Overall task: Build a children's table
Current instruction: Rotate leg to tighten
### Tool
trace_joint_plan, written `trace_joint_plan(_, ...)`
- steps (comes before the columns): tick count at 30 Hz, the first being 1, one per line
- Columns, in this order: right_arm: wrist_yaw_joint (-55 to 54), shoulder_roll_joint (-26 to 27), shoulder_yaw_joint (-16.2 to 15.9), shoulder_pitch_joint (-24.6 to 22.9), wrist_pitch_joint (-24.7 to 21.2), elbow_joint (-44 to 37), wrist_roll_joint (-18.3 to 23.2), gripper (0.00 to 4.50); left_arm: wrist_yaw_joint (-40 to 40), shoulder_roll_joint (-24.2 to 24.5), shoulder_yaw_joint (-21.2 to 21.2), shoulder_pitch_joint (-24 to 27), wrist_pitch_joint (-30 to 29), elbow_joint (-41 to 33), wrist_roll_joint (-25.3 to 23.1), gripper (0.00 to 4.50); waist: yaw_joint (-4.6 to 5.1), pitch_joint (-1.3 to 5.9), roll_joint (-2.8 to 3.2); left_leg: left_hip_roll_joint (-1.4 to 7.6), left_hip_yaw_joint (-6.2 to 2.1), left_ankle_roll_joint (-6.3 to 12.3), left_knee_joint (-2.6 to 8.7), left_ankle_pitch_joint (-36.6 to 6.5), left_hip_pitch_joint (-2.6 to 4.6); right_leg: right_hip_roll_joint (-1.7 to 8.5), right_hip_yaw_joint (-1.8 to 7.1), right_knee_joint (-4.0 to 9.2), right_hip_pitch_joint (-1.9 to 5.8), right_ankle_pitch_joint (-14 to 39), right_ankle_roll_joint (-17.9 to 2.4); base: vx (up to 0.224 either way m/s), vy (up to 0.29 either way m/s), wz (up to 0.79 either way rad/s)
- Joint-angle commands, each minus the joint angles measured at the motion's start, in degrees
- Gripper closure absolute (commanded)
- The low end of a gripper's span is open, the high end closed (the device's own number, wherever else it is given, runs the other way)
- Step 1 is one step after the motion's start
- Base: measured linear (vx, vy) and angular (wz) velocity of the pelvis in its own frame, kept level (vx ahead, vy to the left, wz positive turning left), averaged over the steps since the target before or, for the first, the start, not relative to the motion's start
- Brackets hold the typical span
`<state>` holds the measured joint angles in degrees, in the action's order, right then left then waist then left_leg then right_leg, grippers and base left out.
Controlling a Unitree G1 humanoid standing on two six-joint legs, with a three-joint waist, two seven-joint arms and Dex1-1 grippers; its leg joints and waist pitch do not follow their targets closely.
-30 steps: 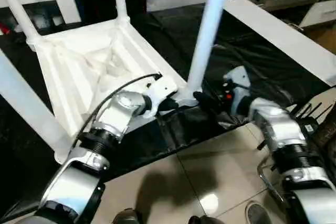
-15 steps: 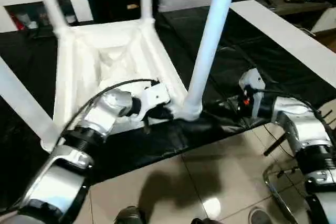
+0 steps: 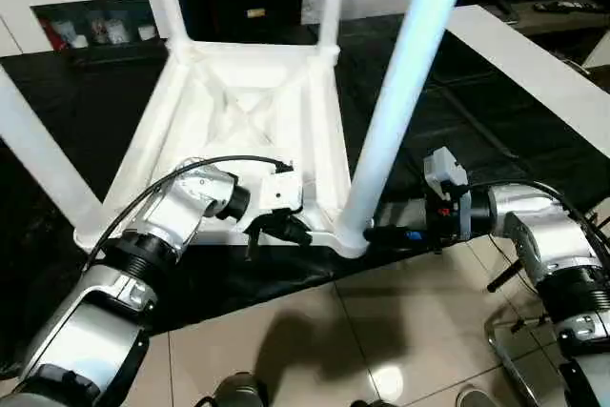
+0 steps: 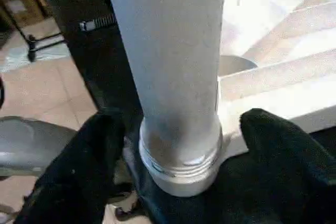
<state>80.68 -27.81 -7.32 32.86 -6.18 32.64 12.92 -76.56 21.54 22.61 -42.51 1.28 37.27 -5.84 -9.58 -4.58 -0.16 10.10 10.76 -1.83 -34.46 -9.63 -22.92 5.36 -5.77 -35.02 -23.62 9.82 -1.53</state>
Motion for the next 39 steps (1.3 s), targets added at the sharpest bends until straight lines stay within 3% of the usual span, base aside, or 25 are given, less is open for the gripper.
trace_joint_plan(1,1.0,-0.5,-0.2,0.2,-0.3,-0.7,0.3,0.93,-2.2,-0.6,2.4,0.8,1.2,-1.5,-0.3,4.50,0.58,4.70,-0.07,4.12,-1.40,3.04,4.15,-12.0,1.89,4.65,3.37,3.78,3.02,10.5,-14.0,0.000,0.000,0.00)
trace_joint_plan(8,0.5,1.1,0.2,1.3,0.2,1.3,0.7,1.41,-3.1,-0.6,2.7,1.2,1.3,-2.0,-0.3,4.50,0.59,4.83,-0.15,4.02,-1.33,3.86,3.94,-10.3,1.76,4.63,3.32,3.56,3.09,8.9,-14.4,0.000,0.000,0.00)
trace_joint_plan(14,-1.5,3.5,0.3,1.5,1.4,2.3,0.5,2.14,-3.4,-0.6,3.0,1.6,0.9,-2.6,-0.2,4.50,0.66,4.86,-0.08,4.15,-1.37,3.28,4.06,-10.7,1.88,4.64,3.31,3.51,2.97,9.4,-14.3,0.000,0.000,0.00)
trace_joint_plan(19,-1.7,4.5,0.1,1.2,1.8,2.0,0.6,2.45,-3.5,-0.5,3.2,2.0,0.7,-3.1,-0.1,4.50,0.71,4.87,-0.07,4.08,-1.33,3.03,4.07,-10.9,1.86,4.67,3.35,3.53,3.01,9.7,-14.0,0.000,0.000,0.00)
trace_joint_plan(33,-3.1,5.7,0.3,-1.3,0.0,-1.4,1.3,2.57,-2.1,-0.8,2.7,2.6,-1.4,-4.0,0.2,4.50,0.59,5.41,-0.35,4.01,-1.22,3.51,3.76,-9.0,1.79,4.62,3.30,3.22,3.20,8.2,-14.1,0.000,0.000,0.00)
trace_joint_plan(35,-7.4,6.9,0.6,-1.2,-0.9,-1.4,0.4,2.57,-0.6,-1.3,1.9,2.5,-3.3,-4.1,0.4,4.50,0.69,5.20,-0.26,3.98,-1.29,2.86,3.96,-10.1,1.75,4.70,3.28,3.46,3.20,10.5,-13.7,0.000,0.000,0.00)
trace_joint_plan(37,-14.2,8.6,1.1,-0.4,-1.2,-0.3,-1.8,2.57,1.9,-2.5,0.8,2.3,-6.4,-4.4,0.8,4.50,1.16,4.67,-0.24,3.94,-1.38,1.01,4.39,-14.0,1.98,4.87,3.35,4.19,2.98,16.7,-12.5,0.000,0.000,0.00)
trace_joint_plan(38,-19.2,10.3,1.7,0.4,-1.6,0.5,-2.8,2.57,4.3,-3.8,-0.3,2.1,-8.3,-4.7,1.3,4.50,1.69,4.26,-0.26,3.82,-1.64,-0.63,4.67,-17.7,2.43,5.11,3.31,5.03,2.93,23.4,-10.9,0.000,0.000,0.00)
trace_joint_plan(39,-19.8,10.5,1.8,0.5,-1.7,0.6,-2.9,2.58,4.6,-3.9,-0.4,2.1,-8.5,-4.7,1.4,4.50,1.92,4.28,-0.29,3.85,-1.86,-1.37,4.66,-18.9,2.61,5.28,3.30,5.19,2.92,25.7,-10.3,0.000,0.000,0.00)
